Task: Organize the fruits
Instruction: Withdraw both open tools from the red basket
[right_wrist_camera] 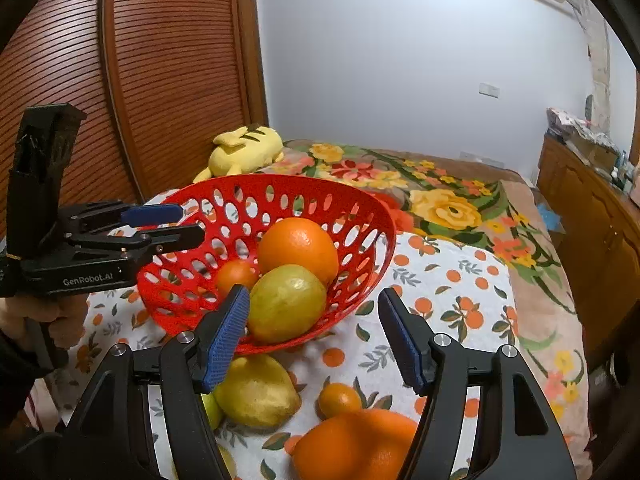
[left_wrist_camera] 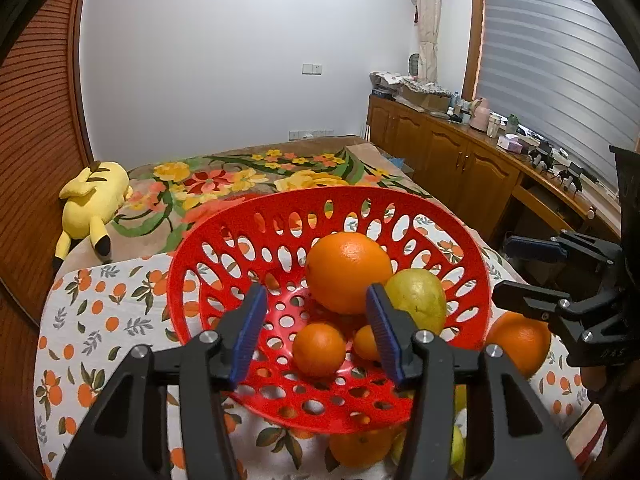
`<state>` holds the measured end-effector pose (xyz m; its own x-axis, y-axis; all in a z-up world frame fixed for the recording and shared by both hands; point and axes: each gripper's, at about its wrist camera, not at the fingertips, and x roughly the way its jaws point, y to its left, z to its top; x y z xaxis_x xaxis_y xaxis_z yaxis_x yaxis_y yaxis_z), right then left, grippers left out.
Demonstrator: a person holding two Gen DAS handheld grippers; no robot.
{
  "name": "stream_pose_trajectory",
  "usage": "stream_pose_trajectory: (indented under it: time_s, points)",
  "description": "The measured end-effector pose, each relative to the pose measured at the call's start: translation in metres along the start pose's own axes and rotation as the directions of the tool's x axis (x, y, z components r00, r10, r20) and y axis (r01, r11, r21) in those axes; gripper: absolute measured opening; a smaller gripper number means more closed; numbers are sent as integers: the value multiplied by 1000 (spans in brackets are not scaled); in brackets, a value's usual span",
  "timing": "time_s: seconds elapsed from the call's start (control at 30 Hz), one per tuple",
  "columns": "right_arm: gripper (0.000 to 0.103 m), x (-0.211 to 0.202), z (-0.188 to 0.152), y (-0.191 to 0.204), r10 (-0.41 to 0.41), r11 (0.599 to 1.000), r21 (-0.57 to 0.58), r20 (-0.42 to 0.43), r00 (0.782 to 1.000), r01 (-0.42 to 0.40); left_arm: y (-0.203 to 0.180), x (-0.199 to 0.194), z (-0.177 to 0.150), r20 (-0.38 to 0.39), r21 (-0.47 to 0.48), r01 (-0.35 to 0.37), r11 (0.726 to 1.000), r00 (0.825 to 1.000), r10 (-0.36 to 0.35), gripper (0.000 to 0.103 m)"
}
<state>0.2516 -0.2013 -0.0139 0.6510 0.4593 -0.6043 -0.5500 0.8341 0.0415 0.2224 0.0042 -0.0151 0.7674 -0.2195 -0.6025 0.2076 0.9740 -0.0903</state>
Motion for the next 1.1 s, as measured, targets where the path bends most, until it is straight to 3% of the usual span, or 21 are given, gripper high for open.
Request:
stream_pose_trajectory:
  time_s: [0.7, 0.9, 1.1]
  points:
    - [83, -64, -51, -3, -84, 993, 82, 46, 995, 80, -28, -63, -34, 33, 5, 4, 1000, 999, -5, 58]
    - [86, -64, -66, -6, -104, 990, 100, 28, 994, 101, -34, -68, -46, 31, 5, 24, 1000, 999, -24, 69]
    - [88, -51, -77, -13, -111, 987, 120, 0, 994, 110, -40, -61, -61, -3, -3, 40, 999, 999, -40, 69]
